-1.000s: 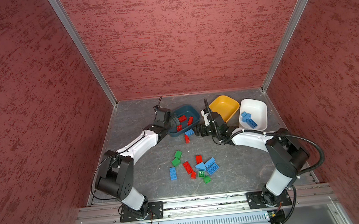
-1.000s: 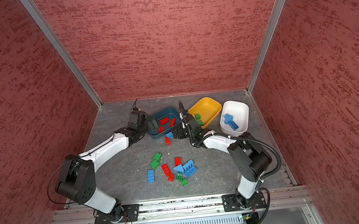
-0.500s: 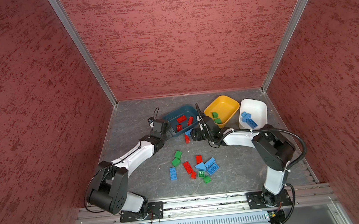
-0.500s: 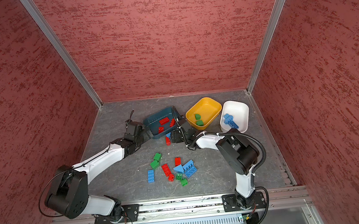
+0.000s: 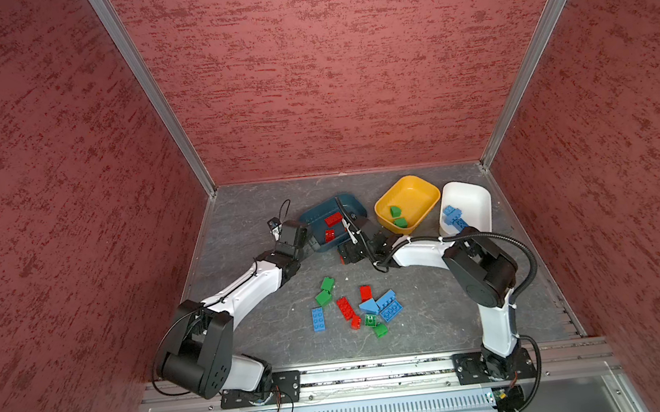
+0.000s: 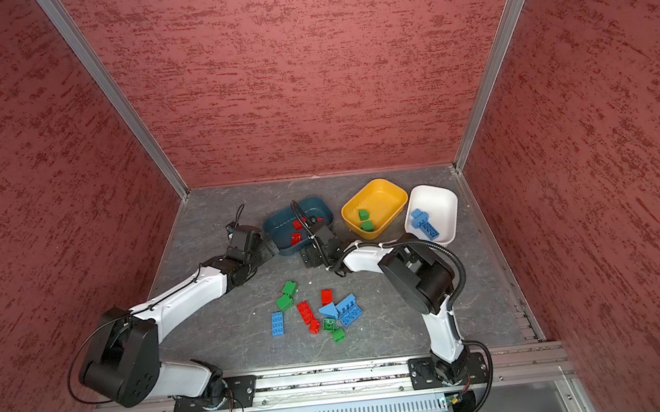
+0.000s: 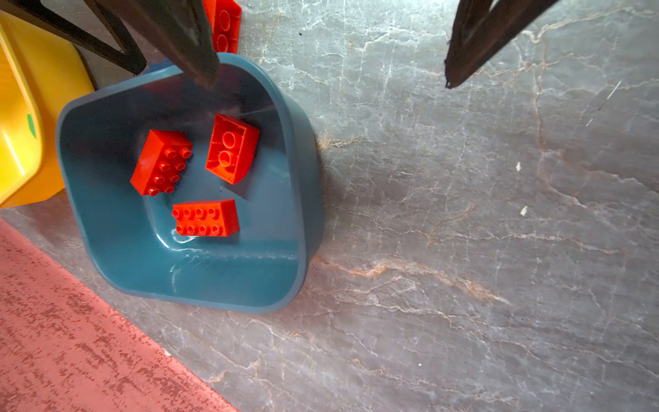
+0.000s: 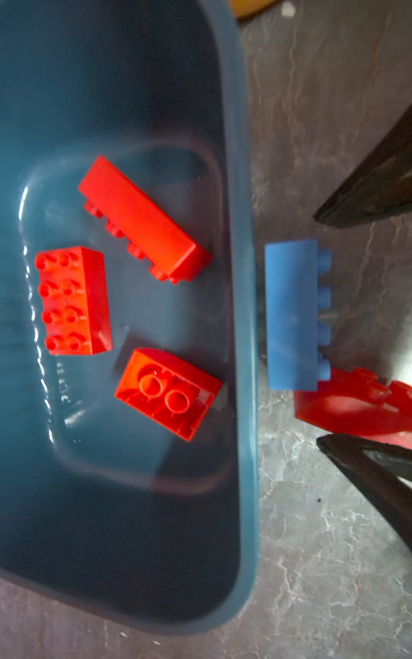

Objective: Sort the legos into containers by color
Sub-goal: 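Reach the right gripper toward the blue brick beside the teal tub and grasp it, then carry the blue brick into the white tub while the left gripper grasps red brick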

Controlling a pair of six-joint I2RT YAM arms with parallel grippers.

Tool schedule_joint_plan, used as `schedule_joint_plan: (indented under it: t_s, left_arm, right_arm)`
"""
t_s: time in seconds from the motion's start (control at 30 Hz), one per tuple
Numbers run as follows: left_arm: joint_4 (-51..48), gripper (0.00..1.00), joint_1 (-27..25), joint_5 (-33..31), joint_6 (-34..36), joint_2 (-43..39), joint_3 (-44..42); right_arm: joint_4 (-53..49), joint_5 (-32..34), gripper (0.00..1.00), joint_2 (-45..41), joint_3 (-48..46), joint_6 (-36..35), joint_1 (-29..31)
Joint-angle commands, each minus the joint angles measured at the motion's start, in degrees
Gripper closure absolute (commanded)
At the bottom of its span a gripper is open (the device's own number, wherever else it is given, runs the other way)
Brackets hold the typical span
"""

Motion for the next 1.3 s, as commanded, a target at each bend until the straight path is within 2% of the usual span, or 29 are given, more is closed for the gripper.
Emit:
schedule_joint_plan:
  t_s: [0.0,0.2,0.37,0.53,0.87,1.07,1.13,1.27]
  left_arm:
    - [0.14,0.01,0.39,-0.84,-0.66,-0.65,-0.53]
    - [-0.48,0.01,0.48,-1.04,-0.63,-0.72,-0.55]
    - [-0.92,0.01,0.57,-1.74,-0.54,-1.40,-0.97]
    - [-1.08,0.01,0.87,-1.91,-0.76,-1.41,-1.21]
    - [-1.61,0.01,1.01,-1.94,-0.69,-1.66,-1.32]
    - [-1.31,0.01,1.11,-1.81,-0.65,-2.20,-1.76]
    - [-1.16,0.01,1.01,-1.77,-0.46,-2.26,-1.67]
    - [-0.92,0.01,0.92,-1.64,-0.10,-1.90,-1.34]
  right_arm:
    - [-2.76,0.22,0.08,1.74,1.85,-1.27,0.19]
    - [-4.19,1.92,0.06,4.15,5.99,2.26,0.15]
    - [-0.92,-4.06,0.05,1.10,3.42,0.41,0.19]
    - [-0.02,-0.21,0.04,-2.26,0.75,2.45,-0.42]
    - [-3.19,4.94,0.06,5.14,6.96,4.31,-0.64]
    - [-1.44,5.82,0.14,6.67,7.63,4.39,-0.55]
    - [-0.90,6.36,0.24,6.43,7.07,4.02,-0.59]
    - [-0.77,6.88,0.31,5.25,6.08,3.16,-0.60]
